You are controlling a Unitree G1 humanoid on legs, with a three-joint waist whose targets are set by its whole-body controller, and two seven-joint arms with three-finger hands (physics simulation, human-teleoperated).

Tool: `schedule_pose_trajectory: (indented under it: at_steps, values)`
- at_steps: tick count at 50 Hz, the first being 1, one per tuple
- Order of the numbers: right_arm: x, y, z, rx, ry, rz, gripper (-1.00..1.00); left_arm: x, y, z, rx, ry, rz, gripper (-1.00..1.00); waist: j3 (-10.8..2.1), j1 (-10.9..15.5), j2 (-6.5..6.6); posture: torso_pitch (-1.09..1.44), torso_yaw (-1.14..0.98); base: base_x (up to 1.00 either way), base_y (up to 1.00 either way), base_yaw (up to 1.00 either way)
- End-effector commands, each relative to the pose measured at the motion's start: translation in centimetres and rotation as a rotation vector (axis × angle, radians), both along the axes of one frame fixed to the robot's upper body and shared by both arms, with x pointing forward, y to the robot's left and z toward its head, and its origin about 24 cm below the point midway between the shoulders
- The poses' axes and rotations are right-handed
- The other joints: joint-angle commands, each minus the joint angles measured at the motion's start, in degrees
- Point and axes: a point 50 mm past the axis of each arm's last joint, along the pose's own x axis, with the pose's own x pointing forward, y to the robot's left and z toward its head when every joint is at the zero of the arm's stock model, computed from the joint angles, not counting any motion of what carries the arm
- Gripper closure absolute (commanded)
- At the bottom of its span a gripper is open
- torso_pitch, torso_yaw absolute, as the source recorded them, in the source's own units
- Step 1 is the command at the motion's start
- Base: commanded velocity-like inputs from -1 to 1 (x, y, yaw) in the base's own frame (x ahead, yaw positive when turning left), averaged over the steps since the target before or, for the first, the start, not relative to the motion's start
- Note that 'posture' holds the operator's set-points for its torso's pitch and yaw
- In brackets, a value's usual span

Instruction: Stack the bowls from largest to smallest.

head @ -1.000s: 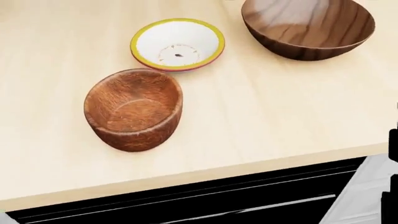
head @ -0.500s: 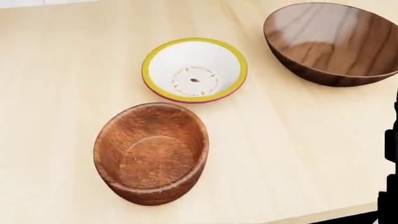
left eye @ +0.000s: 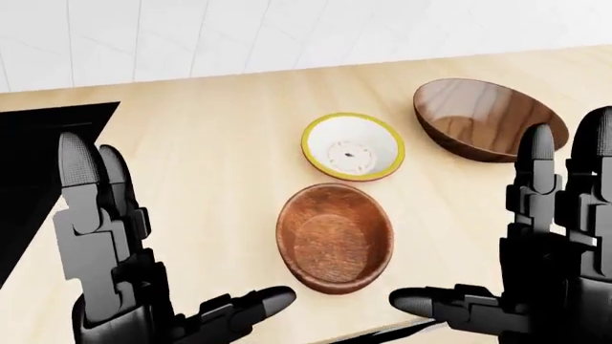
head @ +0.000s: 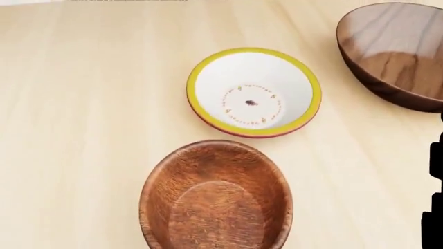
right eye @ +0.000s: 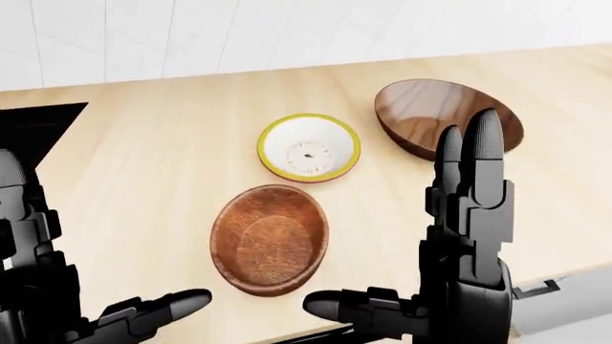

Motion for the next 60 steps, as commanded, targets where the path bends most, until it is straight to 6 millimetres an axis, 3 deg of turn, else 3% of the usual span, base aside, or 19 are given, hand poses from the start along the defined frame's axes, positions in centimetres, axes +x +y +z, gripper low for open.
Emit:
schedule_pose_trajectory:
  at_steps: [1,22,37,60]
  values:
    - [-0.6,0.1,0.9,-0.004,-0.064,0.003,-1.00,-0.6,0.0,0.8,-0.003,-0.059,-0.004,-1.00,-0.50,0.0,0.07,0.00,0.00,0.00,0.00,0.00]
    - [-0.6,0.0,0.8,-0.002,-0.064,0.000,-1.00,-0.6,-0.1,0.8,-0.001,-0.059,-0.005,-1.00,0.25,0.0,0.03,0.00,0.00,0.00,0.00,0.00]
    - [-0.5,-0.4,1.0,0.007,-0.060,-0.033,-1.00,-0.6,-0.1,0.8,0.003,-0.058,-0.008,-1.00,-0.02,0.2,0.00,0.00,0.00,0.00,0.00,0.00]
    - [1.0,-3.5,4.1,-0.141,-0.075,-0.105,-1.00,-0.6,-0.2,0.8,0.003,-0.056,-0.008,-1.00,-0.73,0.2,-0.40,0.00,0.00,0.00,0.00,0.00]
